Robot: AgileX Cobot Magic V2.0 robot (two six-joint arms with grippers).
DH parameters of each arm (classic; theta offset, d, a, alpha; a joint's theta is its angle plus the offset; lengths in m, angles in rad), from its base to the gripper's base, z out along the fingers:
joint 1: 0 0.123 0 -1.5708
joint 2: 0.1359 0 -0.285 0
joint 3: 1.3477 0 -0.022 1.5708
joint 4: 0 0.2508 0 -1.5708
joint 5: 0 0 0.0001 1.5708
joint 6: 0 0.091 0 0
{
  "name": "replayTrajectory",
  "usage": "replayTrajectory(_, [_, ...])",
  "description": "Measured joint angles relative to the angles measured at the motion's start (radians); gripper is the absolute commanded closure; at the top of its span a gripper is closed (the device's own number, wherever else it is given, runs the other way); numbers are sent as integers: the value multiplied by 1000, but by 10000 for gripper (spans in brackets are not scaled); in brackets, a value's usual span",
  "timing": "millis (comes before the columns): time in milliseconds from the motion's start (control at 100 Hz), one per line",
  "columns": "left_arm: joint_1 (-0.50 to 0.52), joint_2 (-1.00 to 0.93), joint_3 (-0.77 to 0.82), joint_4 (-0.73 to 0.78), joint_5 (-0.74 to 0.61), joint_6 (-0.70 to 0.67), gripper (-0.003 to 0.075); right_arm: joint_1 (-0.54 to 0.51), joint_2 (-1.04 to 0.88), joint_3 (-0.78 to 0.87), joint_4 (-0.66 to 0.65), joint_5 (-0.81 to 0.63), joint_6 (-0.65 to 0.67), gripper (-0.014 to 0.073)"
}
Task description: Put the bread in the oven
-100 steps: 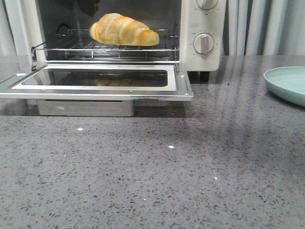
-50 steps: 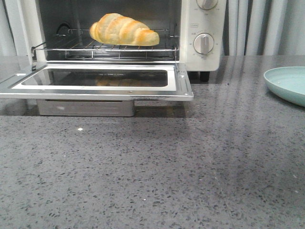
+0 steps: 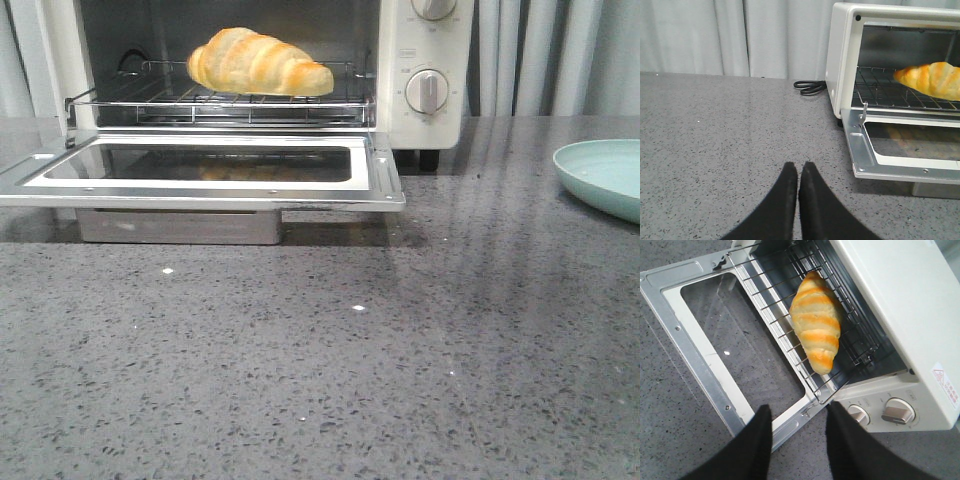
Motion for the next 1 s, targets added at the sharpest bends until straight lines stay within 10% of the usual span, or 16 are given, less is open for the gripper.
replayTrajectory(220, [0, 0, 2, 0, -10, 0, 741, -51, -52, -2, 4, 6, 2, 656])
replayTrajectory(1000, [0, 0, 2, 0, -13, 0, 741, -360, -70, -4, -17, 14, 13, 662])
